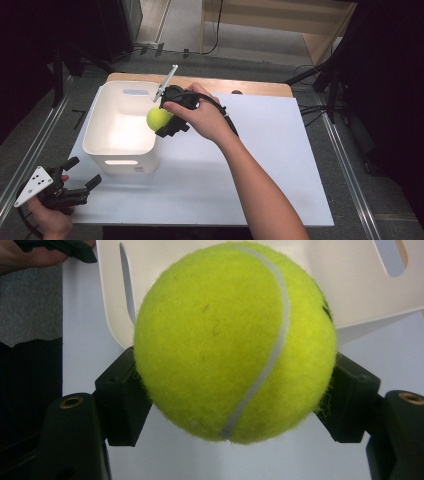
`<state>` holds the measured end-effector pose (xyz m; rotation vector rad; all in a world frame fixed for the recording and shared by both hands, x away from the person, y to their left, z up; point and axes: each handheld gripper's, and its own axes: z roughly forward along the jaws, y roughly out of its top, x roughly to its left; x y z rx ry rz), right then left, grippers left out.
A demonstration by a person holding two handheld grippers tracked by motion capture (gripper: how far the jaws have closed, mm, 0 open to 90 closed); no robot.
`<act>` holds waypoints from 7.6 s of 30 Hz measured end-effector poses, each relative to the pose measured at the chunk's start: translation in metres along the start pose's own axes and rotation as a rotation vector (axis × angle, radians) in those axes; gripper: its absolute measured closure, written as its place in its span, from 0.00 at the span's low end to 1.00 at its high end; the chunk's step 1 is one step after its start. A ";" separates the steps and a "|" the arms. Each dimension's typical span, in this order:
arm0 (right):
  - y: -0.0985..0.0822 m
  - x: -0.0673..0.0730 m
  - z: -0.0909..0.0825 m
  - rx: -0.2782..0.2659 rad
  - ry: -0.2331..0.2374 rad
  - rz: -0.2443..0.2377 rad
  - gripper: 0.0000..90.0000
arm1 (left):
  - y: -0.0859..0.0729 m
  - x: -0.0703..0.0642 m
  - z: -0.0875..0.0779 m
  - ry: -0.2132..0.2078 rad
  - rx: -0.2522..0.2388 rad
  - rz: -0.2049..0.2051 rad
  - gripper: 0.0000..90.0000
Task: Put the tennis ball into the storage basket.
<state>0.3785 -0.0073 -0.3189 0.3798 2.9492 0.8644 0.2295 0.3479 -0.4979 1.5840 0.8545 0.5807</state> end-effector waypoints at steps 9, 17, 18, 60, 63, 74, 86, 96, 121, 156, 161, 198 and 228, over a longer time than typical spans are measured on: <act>0.013 0.003 0.010 0.001 0.010 -0.015 0.27 | 0.000 0.000 0.000 -0.002 0.001 0.001 0.00; 0.024 0.003 0.017 -0.007 0.019 -0.029 0.27 | 0.000 0.000 0.000 -0.002 0.000 -0.001 0.00; 0.024 0.003 0.017 -0.007 0.019 -0.029 0.27 | 0.000 0.000 0.000 -0.002 0.000 -0.001 0.00; 0.033 0.006 0.074 0.135 0.002 -0.077 0.27 | 0.000 0.001 0.000 -0.008 -0.001 -0.003 0.00; 0.033 0.008 0.076 0.150 -0.010 -0.076 0.27 | 0.000 0.001 -0.001 -0.008 -0.002 -0.007 0.00; 0.031 0.008 0.068 0.062 -0.007 -0.067 0.11 | 0.000 0.001 0.000 -0.006 -0.004 -0.003 0.00; 0.020 0.006 0.040 -0.056 -0.064 -0.018 0.10 | 0.000 0.001 0.000 -0.003 -0.003 -0.005 0.00; -0.003 0.004 0.028 -0.073 -0.082 0.027 0.08 | 0.000 0.000 0.001 -0.003 -0.004 -0.005 0.00; -0.085 0.000 -0.008 -0.193 -0.157 0.151 0.00 | 0.000 0.000 0.001 0.001 0.013 0.011 0.00; -0.212 0.009 -0.046 -0.377 -0.290 0.314 0.00 | 0.000 -0.001 0.002 0.004 0.013 0.015 0.00; -0.231 0.012 -0.050 -0.412 -0.318 0.331 0.00 | 0.000 -0.001 0.002 0.003 0.014 0.016 0.00; -0.384 0.050 -0.032 -0.563 -0.429 0.544 0.00 | 0.000 -0.002 0.002 0.009 0.023 0.022 0.00; -0.447 0.077 -0.044 -0.733 -0.513 0.653 0.00 | 0.000 -0.001 0.001 0.005 0.017 0.020 0.00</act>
